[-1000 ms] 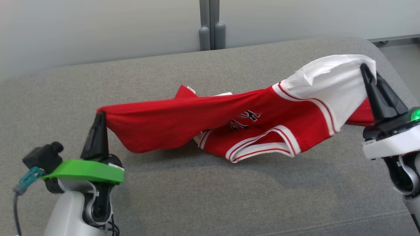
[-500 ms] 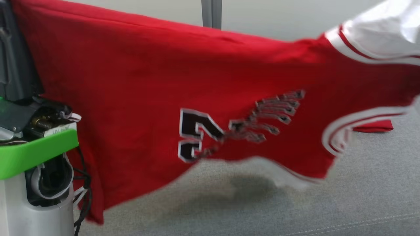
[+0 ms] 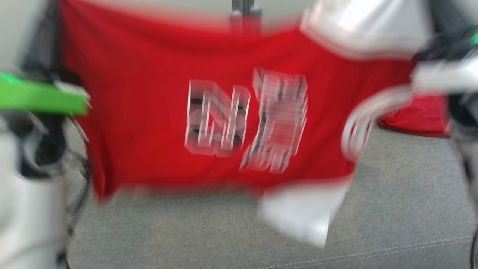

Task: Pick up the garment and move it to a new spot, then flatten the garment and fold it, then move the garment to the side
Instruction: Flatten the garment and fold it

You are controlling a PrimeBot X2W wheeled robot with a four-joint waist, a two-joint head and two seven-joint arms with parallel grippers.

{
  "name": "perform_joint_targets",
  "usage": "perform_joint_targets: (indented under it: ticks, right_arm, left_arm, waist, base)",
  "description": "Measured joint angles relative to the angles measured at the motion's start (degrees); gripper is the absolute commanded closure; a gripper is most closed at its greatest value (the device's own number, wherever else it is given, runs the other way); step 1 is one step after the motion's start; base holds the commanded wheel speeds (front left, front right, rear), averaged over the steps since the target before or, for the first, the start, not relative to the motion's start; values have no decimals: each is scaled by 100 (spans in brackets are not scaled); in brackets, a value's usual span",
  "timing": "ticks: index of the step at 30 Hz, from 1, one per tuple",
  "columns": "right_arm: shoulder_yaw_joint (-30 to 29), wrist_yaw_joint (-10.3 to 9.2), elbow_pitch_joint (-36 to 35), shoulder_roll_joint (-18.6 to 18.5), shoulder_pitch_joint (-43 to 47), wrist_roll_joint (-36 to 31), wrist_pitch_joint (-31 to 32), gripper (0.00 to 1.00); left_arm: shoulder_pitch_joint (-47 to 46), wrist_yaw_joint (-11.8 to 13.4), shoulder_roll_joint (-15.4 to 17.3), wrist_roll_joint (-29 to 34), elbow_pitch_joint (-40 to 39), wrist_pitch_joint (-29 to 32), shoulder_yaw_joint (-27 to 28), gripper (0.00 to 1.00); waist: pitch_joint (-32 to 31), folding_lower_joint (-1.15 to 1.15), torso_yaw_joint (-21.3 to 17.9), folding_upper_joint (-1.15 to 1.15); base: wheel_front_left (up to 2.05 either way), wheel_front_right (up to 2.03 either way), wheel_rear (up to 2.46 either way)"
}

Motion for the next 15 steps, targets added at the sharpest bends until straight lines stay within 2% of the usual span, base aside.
perform_joint_targets:
  ticks: [3, 4, 6, 10, 15]
  right_arm:
    - [-723, -214, -253, 219, -1709, -19, -287, 100]
    - [-824, -244, -276, 194, -2050, -19, -357, 100]
    - [-808, -222, -104, 100, -2183, -60, -465, 100]
    - [-402, -91, 675, 20, -1354, -129, -432, 100]
    - [43, 11, 1537, -41, 172, -27, -257, 100]
  left_arm:
    - [-1372, 57, 78, 69, -289, -141, 321, 100]
    - [-1774, 51, 77, 65, -364, -167, 328, 100]
    - [-2104, -25, 56, 58, -357, -179, 310, 100]
    - [-1690, -77, 10, -14, 113, -170, 252, 100]
    - [-434, -76, -232, -237, 756, -169, 153, 100]
  waist:
    - [182, 0, 1, 0]
    - [238, 0, 6, 0]
    - [327, 0, 31, 0]
    - [401, 0, 125, 0]
    - [525, 0, 163, 0]
  base:
    - [0, 0, 0]
    - [0, 0, 0]
    - [0, 0, 0]
    - [0, 0, 0]
    - [0, 0, 0]
